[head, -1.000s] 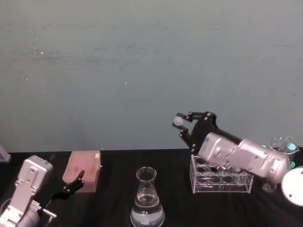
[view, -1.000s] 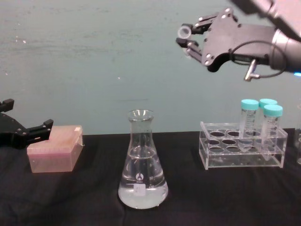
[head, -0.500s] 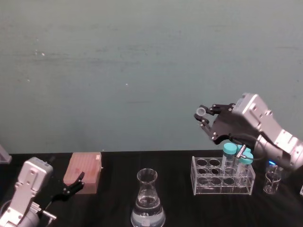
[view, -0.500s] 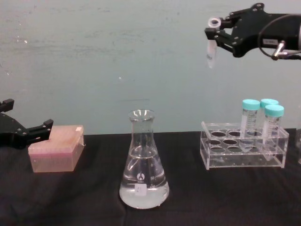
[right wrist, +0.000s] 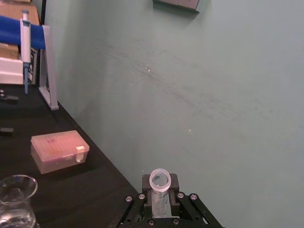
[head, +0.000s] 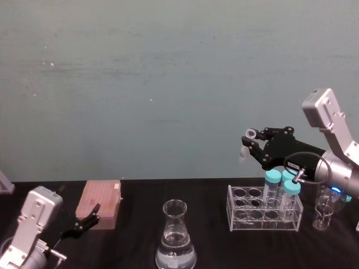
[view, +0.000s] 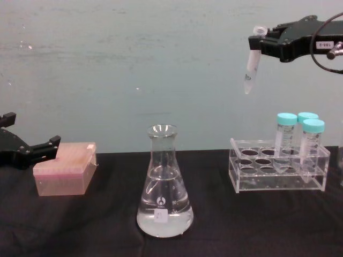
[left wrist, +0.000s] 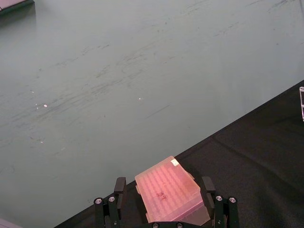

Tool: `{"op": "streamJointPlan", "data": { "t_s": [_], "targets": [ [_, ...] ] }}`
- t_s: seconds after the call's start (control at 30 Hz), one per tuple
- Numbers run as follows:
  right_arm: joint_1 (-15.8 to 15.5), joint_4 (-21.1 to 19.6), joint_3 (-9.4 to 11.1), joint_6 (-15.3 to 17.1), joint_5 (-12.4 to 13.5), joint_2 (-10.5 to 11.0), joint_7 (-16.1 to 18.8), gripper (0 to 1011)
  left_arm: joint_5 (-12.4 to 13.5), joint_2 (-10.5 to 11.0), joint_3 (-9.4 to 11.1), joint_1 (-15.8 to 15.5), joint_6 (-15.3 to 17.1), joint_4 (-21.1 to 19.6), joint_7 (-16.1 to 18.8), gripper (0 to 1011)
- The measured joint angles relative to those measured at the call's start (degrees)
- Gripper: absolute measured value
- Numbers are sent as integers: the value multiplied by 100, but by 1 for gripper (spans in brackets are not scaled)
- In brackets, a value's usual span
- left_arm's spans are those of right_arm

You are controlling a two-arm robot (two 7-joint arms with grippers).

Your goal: Pour the liquid from the test tube into the beaker using one hand.

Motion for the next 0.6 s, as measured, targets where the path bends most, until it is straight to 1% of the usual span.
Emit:
{"op": "streamJointPlan", "data": {
  "t_s": [0.07, 0.1, 0.23, 0.37, 0.6],
  "targets": [
    [2, 0, 10, 96, 105, 9, 43, 202, 0, 0, 0, 0, 0, 0, 0, 1000],
    [3, -2, 21, 198, 214, 20, 88, 202, 0, 0, 0, 0, 0, 0, 0, 1000],
    [0, -36, 25, 379, 384, 64, 138, 202, 0, 0, 0, 0, 0, 0, 0, 1000],
    [-11, -92, -16, 547, 459, 134, 138, 201, 0, 0, 0, 0, 0, 0, 0, 1000],
    [-15, -69, -178, 749, 457, 240, 72, 201, 0, 0, 0, 0, 0, 0, 0, 1000]
  ]
}}
